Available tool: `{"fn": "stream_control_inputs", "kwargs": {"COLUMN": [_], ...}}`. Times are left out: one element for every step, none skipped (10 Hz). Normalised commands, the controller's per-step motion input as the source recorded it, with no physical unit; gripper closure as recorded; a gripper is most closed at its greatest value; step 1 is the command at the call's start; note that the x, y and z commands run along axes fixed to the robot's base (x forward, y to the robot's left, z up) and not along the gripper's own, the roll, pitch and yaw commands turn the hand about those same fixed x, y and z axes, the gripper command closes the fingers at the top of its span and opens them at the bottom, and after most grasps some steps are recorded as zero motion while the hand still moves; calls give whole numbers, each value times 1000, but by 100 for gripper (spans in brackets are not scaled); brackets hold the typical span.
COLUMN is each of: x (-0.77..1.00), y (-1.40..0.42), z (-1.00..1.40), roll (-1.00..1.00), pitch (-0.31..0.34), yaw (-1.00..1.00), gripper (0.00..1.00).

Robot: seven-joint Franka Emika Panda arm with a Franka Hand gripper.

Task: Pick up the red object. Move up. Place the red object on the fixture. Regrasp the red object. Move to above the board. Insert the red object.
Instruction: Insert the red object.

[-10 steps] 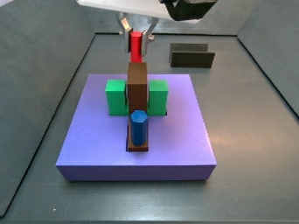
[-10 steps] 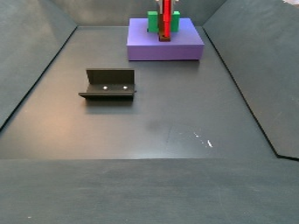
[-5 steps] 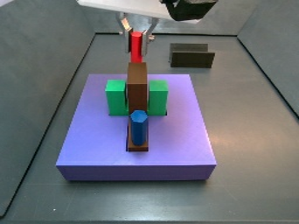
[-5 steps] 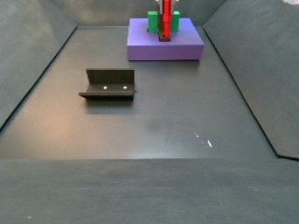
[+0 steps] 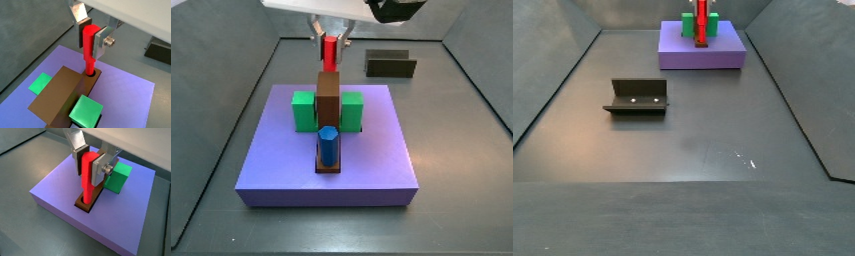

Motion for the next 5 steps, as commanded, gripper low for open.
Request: {"fn": "stream_control_inputs", "kwargs": {"x": [94, 89, 103, 40, 0], "y": [0, 0, 0, 0, 0], "z": [-131, -94, -71, -109, -131], "roll": [-17, -14, -9, 0, 0], "pitch": [0, 0, 0, 0, 0], "yaw": [137, 131, 129, 100, 71], "gripper": [100, 100, 100, 100, 100]}}
